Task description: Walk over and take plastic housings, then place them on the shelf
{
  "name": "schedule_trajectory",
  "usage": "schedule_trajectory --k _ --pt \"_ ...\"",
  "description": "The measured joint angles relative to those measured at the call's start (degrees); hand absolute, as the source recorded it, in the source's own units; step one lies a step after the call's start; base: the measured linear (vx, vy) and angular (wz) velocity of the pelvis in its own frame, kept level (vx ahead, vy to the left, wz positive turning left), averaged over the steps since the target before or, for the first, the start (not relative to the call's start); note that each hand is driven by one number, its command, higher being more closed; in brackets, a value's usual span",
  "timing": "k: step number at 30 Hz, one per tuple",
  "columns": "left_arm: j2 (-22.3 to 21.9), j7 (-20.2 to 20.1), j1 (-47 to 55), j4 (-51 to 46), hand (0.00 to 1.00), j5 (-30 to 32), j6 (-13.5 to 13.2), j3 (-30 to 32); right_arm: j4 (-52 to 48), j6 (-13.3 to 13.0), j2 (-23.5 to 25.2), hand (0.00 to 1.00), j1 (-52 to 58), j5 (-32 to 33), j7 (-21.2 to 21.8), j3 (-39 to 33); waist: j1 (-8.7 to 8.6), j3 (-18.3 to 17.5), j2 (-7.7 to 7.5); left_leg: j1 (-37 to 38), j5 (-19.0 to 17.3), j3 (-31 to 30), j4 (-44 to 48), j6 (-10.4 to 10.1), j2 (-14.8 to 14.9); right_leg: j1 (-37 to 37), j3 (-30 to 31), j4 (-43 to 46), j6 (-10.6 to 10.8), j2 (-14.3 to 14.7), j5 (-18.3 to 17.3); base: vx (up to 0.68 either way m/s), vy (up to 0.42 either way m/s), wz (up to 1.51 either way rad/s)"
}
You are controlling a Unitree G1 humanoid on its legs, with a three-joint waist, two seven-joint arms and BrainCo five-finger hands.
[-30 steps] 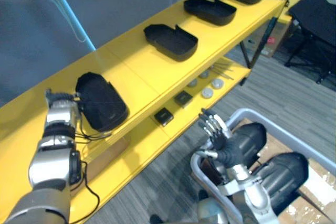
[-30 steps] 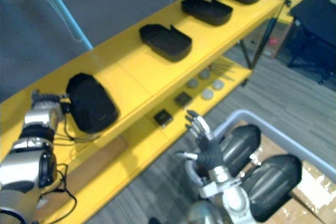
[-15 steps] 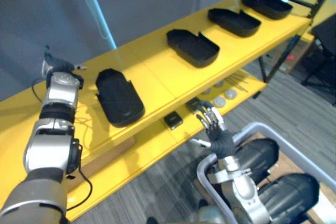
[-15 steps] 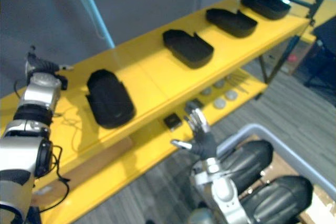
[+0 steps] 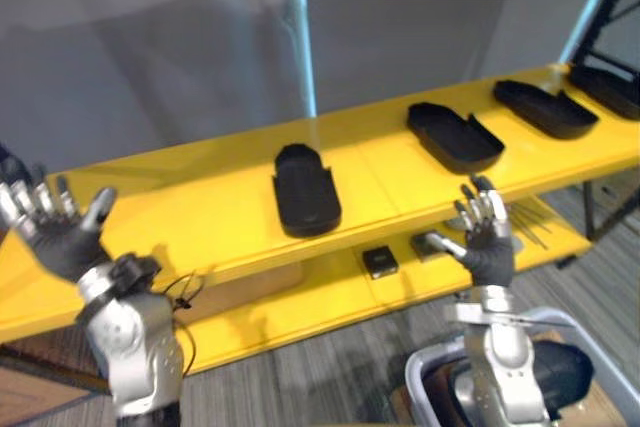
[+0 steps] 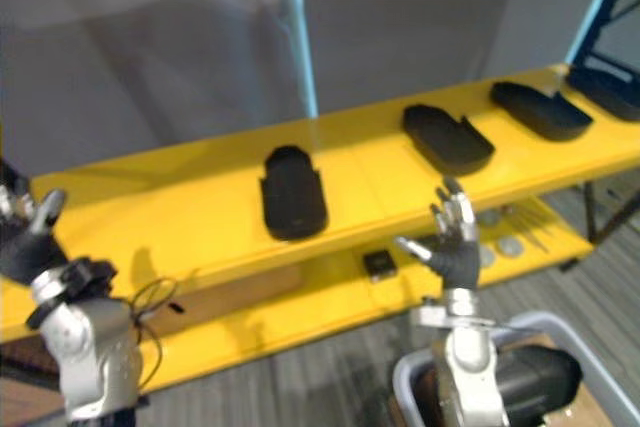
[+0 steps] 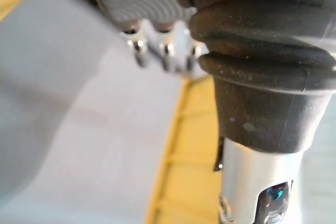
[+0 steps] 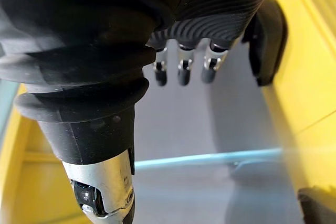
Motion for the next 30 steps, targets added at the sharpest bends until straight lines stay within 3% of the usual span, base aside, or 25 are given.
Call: schedule_trajectory --k 5,10,12,19,20,26,30 --pt "-2.8 -1.6 4.2 -0.4 0.00 0.0 0.0 -0.5 -1.5 0.2 1.1 0.00 -0.1 0.1 -1.8 -2.7 0.14 -1.0 -0.94 -1.8 1.1 -1.5 0.0 0.4 -0.7 -0.7 -2.0 0.1 0.6 -0.6 0.6 -0.01 0.016 0.18" --pt "-2.7 -3.1 4.3 -0.2 0.00 7.5 1.4 -0.5 -1.2 0.2 2.3 0.00 -0.6 -0.1 -4.0 -2.9 0.76 -1.1 -2.36 -2.2 1.2 -1.6 0.0 0.6 -0.9 -0.8 -2.1 0.3 0.6 -0.6 1.1 0.01 0.002 0.03" --pt "-2.6 -3.7 4.1 0.5 0.00 10.1 2.4 -0.5 -0.2 0.3 2.4 0.00 -0.9 -0.6 -4.0 -2.9 0.82 -1.1 -2.46 -2.2 1.2 -1.6 0.0 0.6 -1.1 -0.9 -2.1 0.3 0.6 -0.6 1.1 0.00 0.000 0.00" --pt "-2.4 -5.6 3.7 3.2 0.00 10.7 2.8 -0.5 3.6 0.6 3.2 0.00 -0.9 -1.2 -4.0 -3.5 0.82 -0.9 -2.41 -2.2 1.2 -1.5 0.0 0.6 -1.1 -0.9 -2.1 0.3 0.6 -0.6 1.1 0.00 0.000 0.00" --pt "-2.4 -7.6 2.7 3.2 0.00 10.7 2.8 -2.3 4.2 1.7 4.6 0.00 -0.9 -1.2 -4.0 -4.3 0.09 1.5 -2.62 -1.9 1.3 -1.3 0.0 0.7 -1.0 -0.9 -1.9 0.7 0.6 -0.6 1.2 0.00 0.000 0.00" --pt "-2.4 -7.5 2.6 3.2 0.00 10.7 2.8 -2.3 4.2 1.7 4.6 0.00 -0.7 -1.2 -3.9 -4.3 0.09 1.9 -2.58 -1.8 1.3 -1.3 0.0 0.7 -1.1 -1.0 -1.6 0.9 0.5 -0.6 1.3 0.00 0.000 -0.01" --pt "-2.4 -5.7 0.6 3.2 0.00 10.7 2.8 -1.5 4.2 1.6 5.8 0.00 -0.5 -1.2 -3.5 -6.0 0.54 4.9 -2.39 -2.3 2.1 -1.2 0.3 1.3 -1.2 -2.7 -0.4 3.5 0.4 -0.8 1.3 -0.05 0.021 -0.05"
